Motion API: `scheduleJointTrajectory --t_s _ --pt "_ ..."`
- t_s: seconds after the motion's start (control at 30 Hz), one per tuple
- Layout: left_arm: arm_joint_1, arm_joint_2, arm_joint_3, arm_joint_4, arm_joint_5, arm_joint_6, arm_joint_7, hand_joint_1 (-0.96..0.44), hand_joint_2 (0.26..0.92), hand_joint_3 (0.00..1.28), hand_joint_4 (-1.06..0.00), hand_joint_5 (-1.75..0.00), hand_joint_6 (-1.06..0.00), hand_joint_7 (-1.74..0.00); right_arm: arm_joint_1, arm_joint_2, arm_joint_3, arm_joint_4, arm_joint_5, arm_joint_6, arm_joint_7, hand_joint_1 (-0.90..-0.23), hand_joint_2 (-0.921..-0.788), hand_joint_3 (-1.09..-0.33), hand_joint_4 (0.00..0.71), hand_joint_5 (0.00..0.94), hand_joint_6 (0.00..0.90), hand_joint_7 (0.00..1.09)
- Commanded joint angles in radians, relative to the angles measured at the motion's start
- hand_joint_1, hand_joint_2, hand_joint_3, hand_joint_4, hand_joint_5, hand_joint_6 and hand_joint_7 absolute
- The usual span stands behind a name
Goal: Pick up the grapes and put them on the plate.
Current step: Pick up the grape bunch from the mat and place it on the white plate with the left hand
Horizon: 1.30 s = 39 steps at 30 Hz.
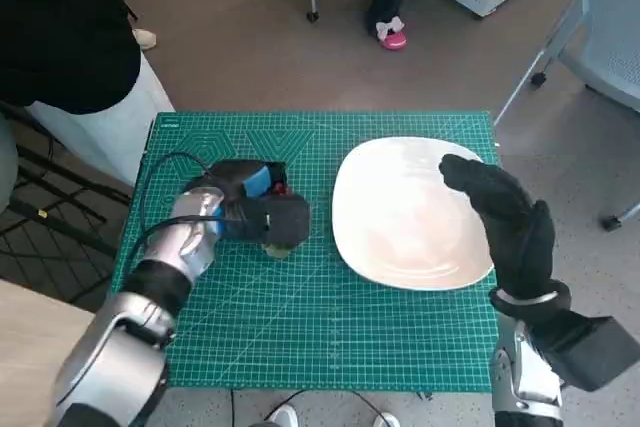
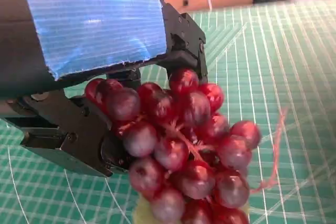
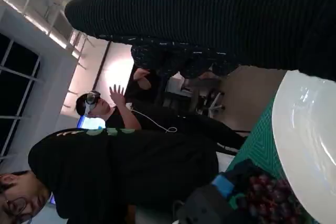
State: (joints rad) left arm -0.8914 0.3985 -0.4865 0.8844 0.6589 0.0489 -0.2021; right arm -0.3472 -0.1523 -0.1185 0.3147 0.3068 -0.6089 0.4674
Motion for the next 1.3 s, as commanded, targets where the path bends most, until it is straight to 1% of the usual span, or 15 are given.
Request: scheduleJointTrajectory --t_s 0.03,0.27,0.47,0.6,1.0,1.3 --pt "0.076 0.061 0.036 -0.221 -0.004 0.043 -0.044 0.0 0.921 0.26 -0.48 -1.43 -0.41 -1.34 0.007 0.004 -0.001 0.007 -0.006 0.015 -0.008 -0.624 -0.921 -0.887 0.359 0.0 0.001 0.45" --pt "0.172 0.116 0.089 -0.47 -0.001 0.081 -0.074 0.0 0.921 0.26 -0.48 -1.37 -0.4 -1.39 0.004 0.006 -0.003 0.013 -0.002 0.015 -0.007 -0.623 -0.921 -0.886 0.359 0.001 0.002 0.45" --pt "0.233 0.144 0.14 -0.609 -0.004 0.088 -0.068 0.0 0.921 0.26 -0.47 -1.35 -0.42 -1.41 0.004 0.009 -0.003 0.016 -0.004 0.013 -0.009 -0.623 -0.921 -0.883 0.36 0.001 0.003 0.45" --pt "0.265 0.151 0.173 -0.671 -0.01 0.076 -0.059 0.0 0.921 0.24 -0.49 -1.33 -0.44 -1.39 0.004 0.011 -0.003 0.018 -0.006 0.012 -0.01 -0.624 -0.921 -0.882 0.36 0.001 0.003 0.45" --pt "0.3 0.144 0.21 -0.726 -0.005 0.048 -0.043 0.0 0.921 0.2 -0.55 -1.29 -0.47 -1.34 0.005 0.009 -0.002 0.016 -0.005 0.011 -0.011 -0.623 -0.921 -0.883 0.36 0.0 0.003 0.45" --pt "0.302 0.146 0.209 -0.729 -0.004 0.028 -0.046 0.0 0.921 0.2 -0.54 -1.28 -0.48 -1.34 0.007 0.007 -0.003 0.012 -0.002 0.014 -0.009 -0.626 -0.921 -0.883 0.36 0.0 0.004 0.45"
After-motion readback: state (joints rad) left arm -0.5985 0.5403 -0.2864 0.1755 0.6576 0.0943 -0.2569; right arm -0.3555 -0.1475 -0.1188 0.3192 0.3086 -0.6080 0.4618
